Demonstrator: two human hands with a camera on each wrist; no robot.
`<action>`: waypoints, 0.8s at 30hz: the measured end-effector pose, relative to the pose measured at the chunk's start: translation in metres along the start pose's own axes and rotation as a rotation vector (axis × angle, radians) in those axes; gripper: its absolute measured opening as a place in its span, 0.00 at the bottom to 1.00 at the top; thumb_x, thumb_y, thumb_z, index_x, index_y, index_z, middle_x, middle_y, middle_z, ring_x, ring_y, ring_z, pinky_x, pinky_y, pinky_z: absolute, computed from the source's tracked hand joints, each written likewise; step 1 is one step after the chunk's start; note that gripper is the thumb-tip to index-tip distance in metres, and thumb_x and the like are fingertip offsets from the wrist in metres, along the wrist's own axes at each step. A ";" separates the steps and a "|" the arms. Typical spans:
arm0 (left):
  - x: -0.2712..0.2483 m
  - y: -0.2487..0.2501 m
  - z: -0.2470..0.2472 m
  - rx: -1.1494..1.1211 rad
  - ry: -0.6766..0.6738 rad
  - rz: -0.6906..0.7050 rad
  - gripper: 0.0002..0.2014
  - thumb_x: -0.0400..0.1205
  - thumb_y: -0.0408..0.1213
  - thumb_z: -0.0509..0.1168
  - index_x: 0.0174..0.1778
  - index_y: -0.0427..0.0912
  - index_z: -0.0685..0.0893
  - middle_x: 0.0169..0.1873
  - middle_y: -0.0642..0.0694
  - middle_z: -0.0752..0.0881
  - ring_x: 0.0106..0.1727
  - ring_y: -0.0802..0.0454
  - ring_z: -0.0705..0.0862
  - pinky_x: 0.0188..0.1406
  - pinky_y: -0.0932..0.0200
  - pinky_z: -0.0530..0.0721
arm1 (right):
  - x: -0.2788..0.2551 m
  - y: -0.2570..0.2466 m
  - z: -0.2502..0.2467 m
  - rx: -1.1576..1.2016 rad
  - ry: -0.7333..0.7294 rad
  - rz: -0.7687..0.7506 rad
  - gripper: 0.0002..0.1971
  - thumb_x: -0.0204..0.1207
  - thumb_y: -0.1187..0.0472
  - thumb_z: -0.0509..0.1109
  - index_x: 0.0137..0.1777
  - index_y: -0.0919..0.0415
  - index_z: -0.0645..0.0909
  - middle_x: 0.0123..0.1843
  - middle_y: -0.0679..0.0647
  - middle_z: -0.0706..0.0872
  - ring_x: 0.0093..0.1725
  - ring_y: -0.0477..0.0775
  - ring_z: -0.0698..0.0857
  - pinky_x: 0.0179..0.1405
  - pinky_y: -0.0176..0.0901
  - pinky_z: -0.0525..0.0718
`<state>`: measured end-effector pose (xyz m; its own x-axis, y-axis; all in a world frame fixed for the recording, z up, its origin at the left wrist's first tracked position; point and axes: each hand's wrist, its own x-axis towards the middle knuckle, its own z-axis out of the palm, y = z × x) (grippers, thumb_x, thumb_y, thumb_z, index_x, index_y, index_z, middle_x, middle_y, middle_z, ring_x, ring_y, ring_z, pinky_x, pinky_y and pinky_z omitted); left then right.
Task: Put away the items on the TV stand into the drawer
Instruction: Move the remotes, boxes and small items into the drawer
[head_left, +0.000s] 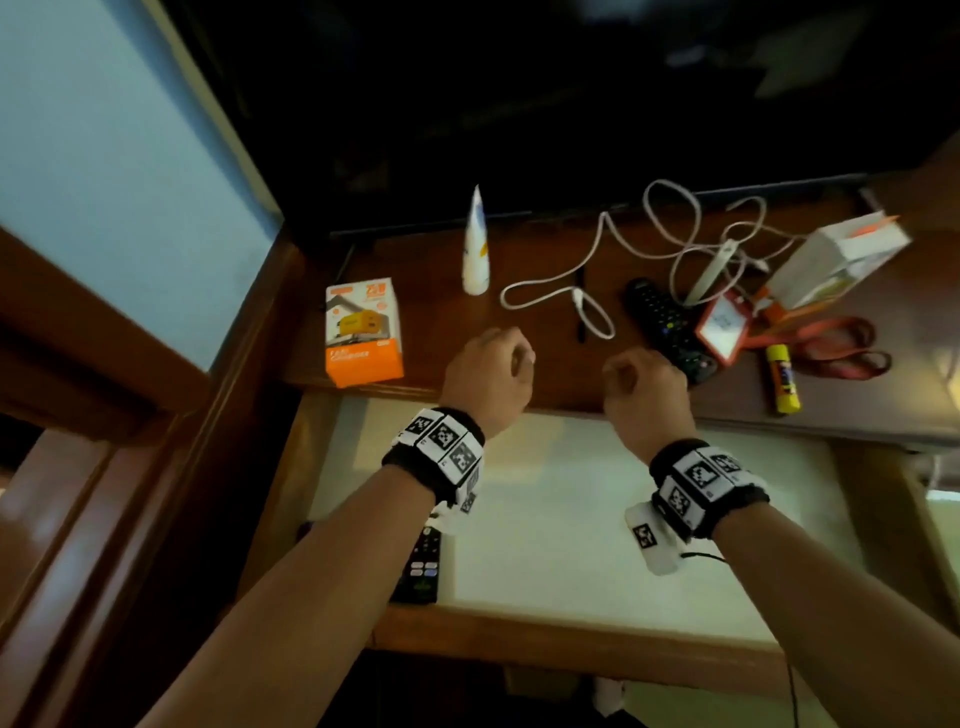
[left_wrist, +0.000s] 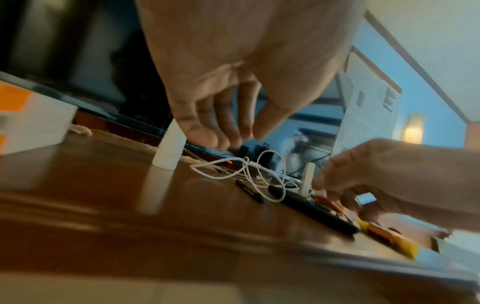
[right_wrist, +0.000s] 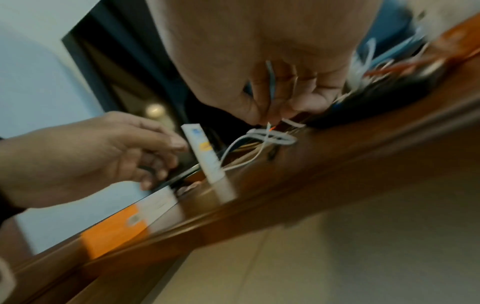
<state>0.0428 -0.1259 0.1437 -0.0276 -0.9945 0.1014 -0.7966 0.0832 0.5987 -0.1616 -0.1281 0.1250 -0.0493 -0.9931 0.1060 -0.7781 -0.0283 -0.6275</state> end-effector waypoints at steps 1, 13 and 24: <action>0.012 0.009 0.001 -0.027 0.121 -0.024 0.04 0.85 0.41 0.67 0.51 0.45 0.84 0.49 0.47 0.84 0.47 0.46 0.85 0.45 0.47 0.87 | 0.010 0.009 -0.012 -0.033 0.017 0.059 0.07 0.78 0.66 0.69 0.53 0.65 0.86 0.55 0.65 0.86 0.53 0.70 0.84 0.53 0.57 0.83; 0.141 0.007 -0.014 0.085 0.371 -0.429 0.25 0.88 0.41 0.64 0.79 0.38 0.67 0.73 0.35 0.76 0.71 0.32 0.80 0.60 0.34 0.86 | 0.086 0.033 -0.032 -0.540 -0.213 0.158 0.29 0.79 0.45 0.70 0.73 0.64 0.76 0.73 0.63 0.72 0.72 0.68 0.74 0.68 0.64 0.77; 0.068 0.000 -0.033 -0.118 0.500 -0.248 0.15 0.89 0.35 0.63 0.73 0.43 0.81 0.57 0.39 0.90 0.55 0.42 0.90 0.41 0.54 0.85 | 0.032 0.017 -0.030 -0.329 -0.222 0.177 0.31 0.70 0.45 0.76 0.66 0.64 0.74 0.65 0.63 0.81 0.68 0.68 0.75 0.65 0.62 0.76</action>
<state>0.0609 -0.1916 0.1764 0.4639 -0.8360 0.2931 -0.6690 -0.1137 0.7345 -0.1952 -0.1574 0.1412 -0.0924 -0.9807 -0.1722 -0.9294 0.1470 -0.3384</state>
